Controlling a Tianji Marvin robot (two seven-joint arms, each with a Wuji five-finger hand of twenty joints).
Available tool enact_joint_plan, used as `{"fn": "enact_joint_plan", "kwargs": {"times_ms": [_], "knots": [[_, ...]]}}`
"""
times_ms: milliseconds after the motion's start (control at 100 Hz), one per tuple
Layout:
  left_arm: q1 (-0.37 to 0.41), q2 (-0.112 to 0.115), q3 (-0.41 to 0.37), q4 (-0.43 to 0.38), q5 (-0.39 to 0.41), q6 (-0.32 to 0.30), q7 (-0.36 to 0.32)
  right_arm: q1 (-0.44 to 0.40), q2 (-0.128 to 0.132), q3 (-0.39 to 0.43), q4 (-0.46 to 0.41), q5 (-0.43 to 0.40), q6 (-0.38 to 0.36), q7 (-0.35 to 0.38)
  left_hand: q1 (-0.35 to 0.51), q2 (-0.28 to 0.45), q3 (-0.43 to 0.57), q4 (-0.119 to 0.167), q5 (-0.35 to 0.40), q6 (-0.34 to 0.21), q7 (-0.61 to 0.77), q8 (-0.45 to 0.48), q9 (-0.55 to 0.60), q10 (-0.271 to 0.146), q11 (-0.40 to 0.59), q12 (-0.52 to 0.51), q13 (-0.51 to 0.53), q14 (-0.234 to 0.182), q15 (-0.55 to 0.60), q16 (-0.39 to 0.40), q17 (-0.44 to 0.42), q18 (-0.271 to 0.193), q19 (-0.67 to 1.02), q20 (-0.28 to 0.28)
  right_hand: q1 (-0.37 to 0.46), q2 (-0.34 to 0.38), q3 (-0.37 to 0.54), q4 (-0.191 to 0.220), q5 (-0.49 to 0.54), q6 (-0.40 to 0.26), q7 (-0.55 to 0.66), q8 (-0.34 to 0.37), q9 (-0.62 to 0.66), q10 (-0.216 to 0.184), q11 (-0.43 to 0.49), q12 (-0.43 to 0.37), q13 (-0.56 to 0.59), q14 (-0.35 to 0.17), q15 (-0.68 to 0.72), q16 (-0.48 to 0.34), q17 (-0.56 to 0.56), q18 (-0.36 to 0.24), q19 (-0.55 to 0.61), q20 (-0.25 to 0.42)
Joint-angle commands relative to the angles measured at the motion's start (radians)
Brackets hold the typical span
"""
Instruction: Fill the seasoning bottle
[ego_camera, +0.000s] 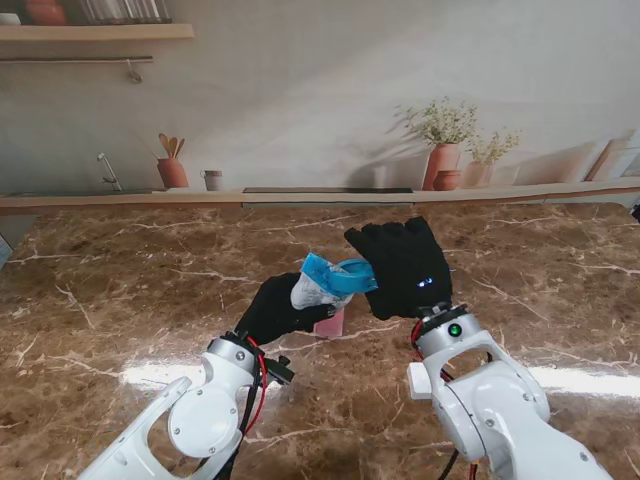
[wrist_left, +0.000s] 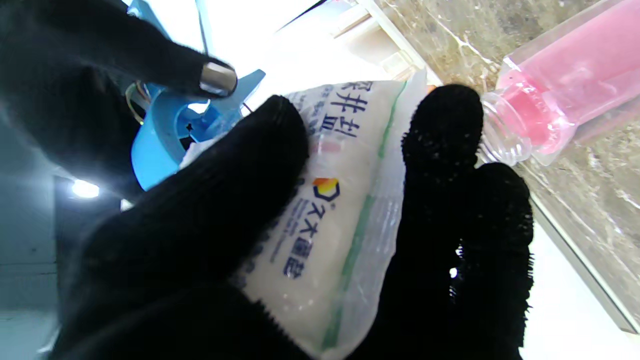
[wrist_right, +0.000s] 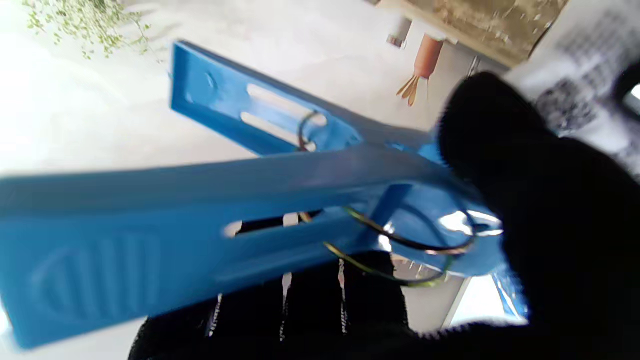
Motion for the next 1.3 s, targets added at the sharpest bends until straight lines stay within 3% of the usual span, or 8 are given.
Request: {"fn": "enact_joint_plan", "kwargs": {"times_ms": [0, 140, 360, 540, 630, 890, 1020, 1290], "knots": [[-0.007, 0.006, -0.005, 0.006, 0.01, -0.022, -0.019, -0.033, 0.015, 0.022, -0.025, 0.011, -0.007, 0.031, 0.197, 0.14, 0.124, 0.034, 0.167, -0.095, 0.245, 0.134, 0.077, -0.073, 0.164, 0.072, 0.006, -0.035, 0.018, 0.019, -0.019, -0.001, -0.01, 0.019, -0.06, 0.018, -0.021, 0.038, -0.097, 0.076, -0.087, -0.052, -0.137, 0.049, -0.051, -0.048, -0.161, 0.024, -0.065, -0.049, -0.111, -0.028, -0.103, 0.002], [-0.011, 0.01, -0.012, 0.013, 0.021, -0.049, -0.025, -0.087, 0.018, 0.103, -0.082, 0.022, -0.077, 0.133, 0.197, 0.147, 0.116, 0.034, 0.17, -0.106, 0.25, 0.146, 0.073, -0.084, 0.172, 0.072, 0.002, -0.033, 0.019, 0.023, -0.026, -0.005, -0.01, 0.03, -0.131, 0.062, -0.088, 0.036, -0.193, 0.118, -0.135, -0.071, -0.335, 0.094, -0.119, -0.094, -0.406, 0.025, -0.144, -0.12, -0.272, -0.061, -0.247, -0.006], [-0.014, 0.007, -0.013, 0.028, 0.02, -0.105, -0.011, -0.09, 0.021, 0.16, -0.111, 0.084, -0.124, 0.298, 0.195, 0.147, 0.115, 0.035, 0.183, -0.134, 0.26, 0.162, 0.074, -0.102, 0.177, 0.074, -0.002, -0.031, 0.024, 0.033, -0.03, -0.012, -0.009, 0.048, -0.165, 0.121, -0.151, 0.042, -0.222, 0.154, -0.132, -0.06, -0.387, 0.12, -0.167, -0.128, -0.459, 0.017, -0.191, -0.163, -0.288, -0.063, -0.338, -0.004], [-0.019, 0.012, -0.015, 0.036, 0.02, -0.136, -0.026, -0.057, 0.022, 0.153, -0.068, 0.107, -0.121, 0.295, 0.194, 0.148, 0.115, 0.035, 0.187, -0.155, 0.271, 0.176, 0.071, -0.117, 0.181, 0.083, -0.004, -0.033, 0.023, 0.038, -0.041, -0.017, -0.015, 0.061, -0.153, 0.075, -0.112, 0.04, -0.131, 0.075, -0.039, -0.013, -0.344, 0.105, -0.16, -0.128, -0.433, 0.013, -0.197, -0.168, -0.265, -0.055, -0.344, 0.018], [-0.02, 0.01, -0.015, 0.042, 0.021, -0.143, -0.019, -0.044, 0.022, 0.144, -0.044, 0.086, -0.114, 0.262, 0.193, 0.147, 0.115, 0.034, 0.186, -0.157, 0.276, 0.183, 0.071, -0.118, 0.181, 0.087, -0.01, -0.033, 0.031, 0.048, -0.043, -0.021, -0.013, 0.073, -0.124, 0.032, -0.067, 0.037, -0.005, -0.039, 0.159, 0.142, -0.241, 0.086, -0.13, -0.118, -0.382, 0.009, -0.195, -0.181, -0.223, -0.042, -0.358, 0.014], [-0.014, 0.006, -0.019, 0.042, 0.016, -0.135, -0.005, -0.015, 0.019, 0.128, 0.031, 0.038, -0.085, 0.028, 0.193, 0.148, 0.113, 0.032, 0.18, -0.153, 0.27, 0.187, 0.068, -0.117, 0.177, 0.091, -0.012, -0.033, 0.028, 0.054, -0.043, -0.022, -0.016, 0.084, -0.065, -0.109, 0.069, 0.0, 0.294, -0.275, 0.541, 0.56, 0.271, -0.02, 0.018, -0.04, 0.05, 0.005, -0.163, -0.224, -0.014, 0.008, -0.243, -0.034], [-0.012, 0.004, -0.02, 0.04, 0.012, -0.131, 0.001, -0.01, 0.017, 0.13, 0.04, 0.043, -0.085, -0.011, 0.193, 0.147, 0.112, 0.031, 0.178, -0.151, 0.268, 0.188, 0.067, -0.115, 0.174, 0.092, -0.013, -0.03, 0.026, 0.056, -0.047, -0.024, -0.016, 0.091, 0.008, -0.141, 0.063, -0.141, 0.367, -0.295, 0.642, 0.577, 0.46, -0.063, 0.182, 0.099, 0.367, 0.015, -0.069, -0.164, 0.194, 0.032, -0.068, -0.036], [-0.013, 0.003, -0.02, 0.04, 0.008, -0.137, 0.003, 0.019, 0.022, 0.115, 0.096, 0.001, -0.08, -0.14, 0.194, 0.147, 0.111, 0.03, 0.178, -0.147, 0.265, 0.187, 0.066, -0.114, 0.17, 0.092, -0.014, -0.025, 0.025, 0.059, -0.049, -0.024, -0.019, 0.1, 0.062, -0.148, 0.053, -0.155, 0.558, -0.356, 0.771, 0.574, 0.676, -0.163, 0.531, 0.489, 0.681, -0.049, 0.377, 0.173, 0.426, 0.063, 0.34, -0.01]]}}
